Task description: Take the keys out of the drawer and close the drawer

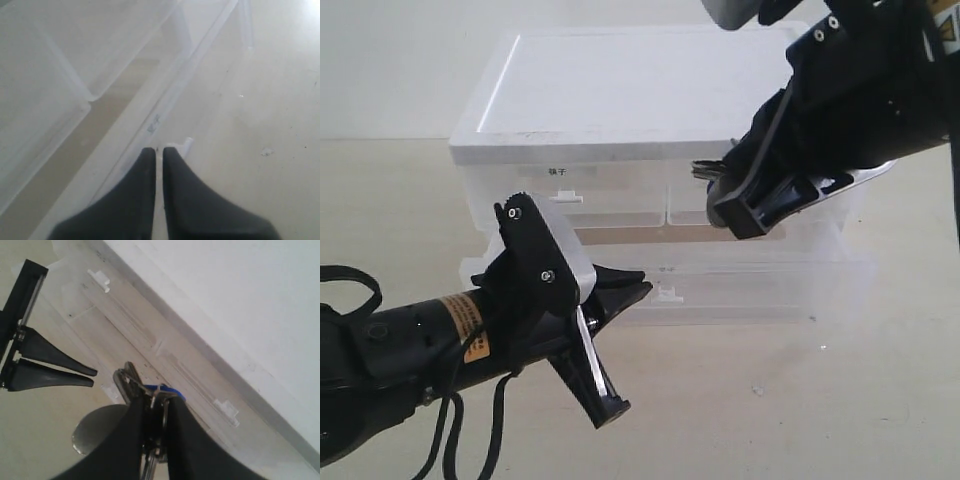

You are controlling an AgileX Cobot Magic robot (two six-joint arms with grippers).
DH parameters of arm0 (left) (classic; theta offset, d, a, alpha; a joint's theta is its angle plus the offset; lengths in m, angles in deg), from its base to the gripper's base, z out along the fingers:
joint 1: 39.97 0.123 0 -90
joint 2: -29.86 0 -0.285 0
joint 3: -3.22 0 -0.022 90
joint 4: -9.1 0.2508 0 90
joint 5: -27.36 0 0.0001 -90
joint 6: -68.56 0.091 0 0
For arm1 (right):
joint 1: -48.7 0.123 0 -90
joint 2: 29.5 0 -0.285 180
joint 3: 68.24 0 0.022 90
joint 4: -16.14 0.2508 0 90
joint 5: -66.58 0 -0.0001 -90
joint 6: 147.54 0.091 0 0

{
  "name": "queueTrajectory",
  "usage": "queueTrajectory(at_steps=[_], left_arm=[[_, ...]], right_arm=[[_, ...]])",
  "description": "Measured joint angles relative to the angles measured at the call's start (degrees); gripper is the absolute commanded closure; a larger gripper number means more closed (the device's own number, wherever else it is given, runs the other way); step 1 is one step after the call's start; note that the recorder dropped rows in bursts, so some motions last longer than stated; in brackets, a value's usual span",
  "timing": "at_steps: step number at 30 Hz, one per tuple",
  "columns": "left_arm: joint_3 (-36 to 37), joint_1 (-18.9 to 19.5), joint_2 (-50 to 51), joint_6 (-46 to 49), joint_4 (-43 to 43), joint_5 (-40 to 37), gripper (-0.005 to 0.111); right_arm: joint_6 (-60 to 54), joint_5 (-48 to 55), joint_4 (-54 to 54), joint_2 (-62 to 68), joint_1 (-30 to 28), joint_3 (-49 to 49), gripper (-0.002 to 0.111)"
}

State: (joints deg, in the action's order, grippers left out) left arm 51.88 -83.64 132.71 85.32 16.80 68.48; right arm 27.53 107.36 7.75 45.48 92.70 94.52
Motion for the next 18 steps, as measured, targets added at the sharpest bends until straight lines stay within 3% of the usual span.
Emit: queueTrajectory(at_steps=[9, 14, 18], left_arm=[[-0.2, 0.0, -1.4, -2.3, 0.6, -0.8, 0.102], [2.1, 0.0, -7.5, -9.1, 8.0, -1.9, 0.102], [3.0, 0.0, -6.7, -10.9, 11.6, -5.2, 0.102]], right_arm=[[-8.6, 1.5, 8.4, 0.0, 0.0, -0.3, 0.108], [-11.9, 1.9, 12.3, 0.0, 0.0, -0.7, 0.108], [-12.7, 2.0, 13.5, 0.0, 0.0, -0.7, 0.108]])
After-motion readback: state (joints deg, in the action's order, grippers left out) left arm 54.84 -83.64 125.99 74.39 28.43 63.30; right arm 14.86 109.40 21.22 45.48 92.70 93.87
